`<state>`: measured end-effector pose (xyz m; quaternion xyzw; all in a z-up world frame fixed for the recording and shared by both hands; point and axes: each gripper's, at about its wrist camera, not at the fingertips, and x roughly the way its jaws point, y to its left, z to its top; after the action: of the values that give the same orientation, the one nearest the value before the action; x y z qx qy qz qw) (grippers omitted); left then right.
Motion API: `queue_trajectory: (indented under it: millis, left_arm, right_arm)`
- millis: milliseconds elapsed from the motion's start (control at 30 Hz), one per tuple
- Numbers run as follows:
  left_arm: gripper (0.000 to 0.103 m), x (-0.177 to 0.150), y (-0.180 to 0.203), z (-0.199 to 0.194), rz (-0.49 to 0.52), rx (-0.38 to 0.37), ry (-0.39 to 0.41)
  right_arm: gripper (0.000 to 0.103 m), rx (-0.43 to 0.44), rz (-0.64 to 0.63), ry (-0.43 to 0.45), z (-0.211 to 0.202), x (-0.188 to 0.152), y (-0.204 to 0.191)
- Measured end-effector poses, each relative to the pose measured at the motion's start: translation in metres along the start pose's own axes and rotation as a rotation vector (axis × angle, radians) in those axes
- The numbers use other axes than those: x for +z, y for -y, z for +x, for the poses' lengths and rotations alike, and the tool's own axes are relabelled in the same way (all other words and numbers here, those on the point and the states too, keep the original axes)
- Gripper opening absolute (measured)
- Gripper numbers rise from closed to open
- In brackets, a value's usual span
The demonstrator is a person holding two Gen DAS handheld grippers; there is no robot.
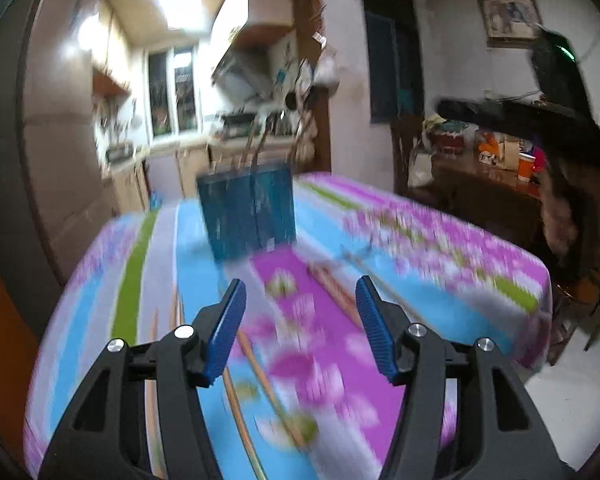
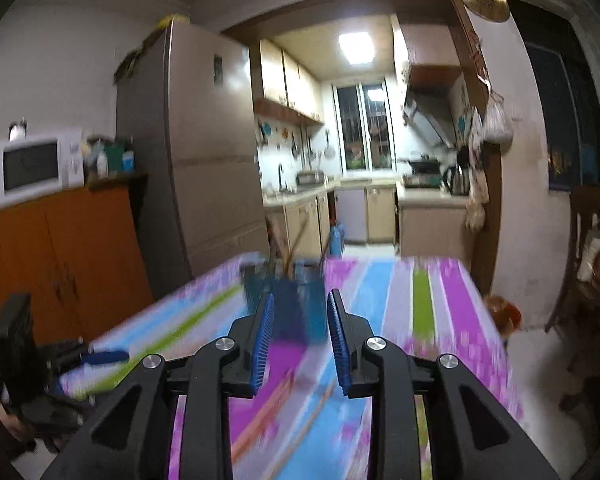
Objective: Organize utensils
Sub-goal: 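Open the left gripper into the holder while the right gripper releases its chopstick, then move both open grippers back to the remaining chopsticks on the table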
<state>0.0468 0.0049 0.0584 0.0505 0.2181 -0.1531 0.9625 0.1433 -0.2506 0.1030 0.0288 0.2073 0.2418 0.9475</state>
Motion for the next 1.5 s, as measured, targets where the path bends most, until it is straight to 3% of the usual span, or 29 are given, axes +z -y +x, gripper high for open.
queue_trajectory:
  millis: [167, 267, 400, 767, 1200, 1300, 1500]
  left_arm:
    - [0.055, -0.043, -0.019, -0.025, -0.087, 0.075, -0.012]
    - [0.055, -0.059, -0.023, -0.04, -0.088, 0.124, -0.001]
    - [0.055, -0.069, -0.027, -0.041, -0.104, 0.12, -0.019]
    - [0.055, -0.093, -0.022, -0.035, -0.095, 0.097, -0.048]
    - [0.054, -0.106, -0.001, -0.03, -0.009, 0.087, -0.032]
    - [0.047, -0.114, -0.002, -0.023, -0.004, 0.095, -0.053]
    - [0.047, -0.121, -0.002, -0.022, -0.004, 0.119, 0.006]
  right_arm:
    - [0.029, -0.008, 0.019, -0.085, -0.027, -0.093, -0.051]
    - [0.029, -0.001, -0.019, -0.115, -0.031, -0.125, -0.086]
    - [0.028, 0.01, -0.054, -0.183, -0.019, -0.157, -0.114]
    - [0.021, -0.048, -0.053, -0.252, 0.01, -0.177, -0.117]
    - [0.011, -0.107, -0.061, -0.232, 0.004, -0.178, -0.112]
    - [0.011, -0.115, -0.063, -0.223, 0.002, -0.18, -0.111]
    - [0.011, -0.125, -0.055, -0.188, 0.0, -0.184, -0.111]
